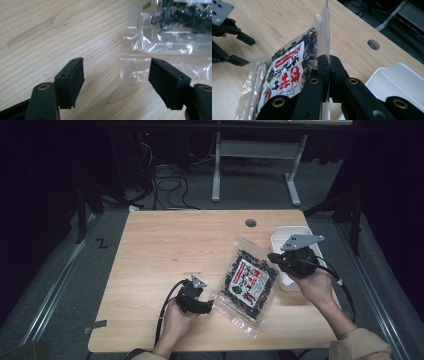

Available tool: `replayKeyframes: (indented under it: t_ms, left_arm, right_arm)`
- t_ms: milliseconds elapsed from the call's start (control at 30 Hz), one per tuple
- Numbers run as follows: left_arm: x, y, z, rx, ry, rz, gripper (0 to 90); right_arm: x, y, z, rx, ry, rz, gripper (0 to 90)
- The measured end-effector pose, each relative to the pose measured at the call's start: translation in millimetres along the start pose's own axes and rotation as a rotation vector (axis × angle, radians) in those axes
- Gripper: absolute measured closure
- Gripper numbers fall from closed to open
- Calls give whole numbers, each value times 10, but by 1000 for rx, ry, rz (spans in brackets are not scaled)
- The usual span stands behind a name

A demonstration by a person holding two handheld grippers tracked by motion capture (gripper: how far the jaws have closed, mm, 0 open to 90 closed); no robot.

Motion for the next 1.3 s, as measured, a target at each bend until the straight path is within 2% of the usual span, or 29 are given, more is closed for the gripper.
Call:
replayKeyframes:
  t_ms: [167, 333, 833, 1167, 1300]
  left_arm:
    - [-7, 1, 0, 1, 4, -1, 291]
    - [1, 3, 1, -3, -6, 1, 292]
    - [2, -6, 3, -3, -6, -1, 293]
    - [5, -13, 4, -3, -8, 0, 294]
    - [7, -13, 5, -4, -13, 0, 294]
  right_arm:
    - [-8, 38, -179, 10, 48, 10, 899]
    - [27, 71, -320, 16, 72, 29, 899]
    - [146, 162, -624, 67, 71, 55, 900]
    - [259, 192, -791, 61, 93, 97, 900]
    - [329, 186, -836, 65, 72, 109, 900]
Point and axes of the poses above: each handheld gripper's, and its own axes: y roughly backward along the jaws, z roughly out of its underside, x roughly to its right, the point moved 9 cm from there along -y, roughly forward along the jaws, and after that the axes turned 14 degrees about x, right-handed, at the moved point
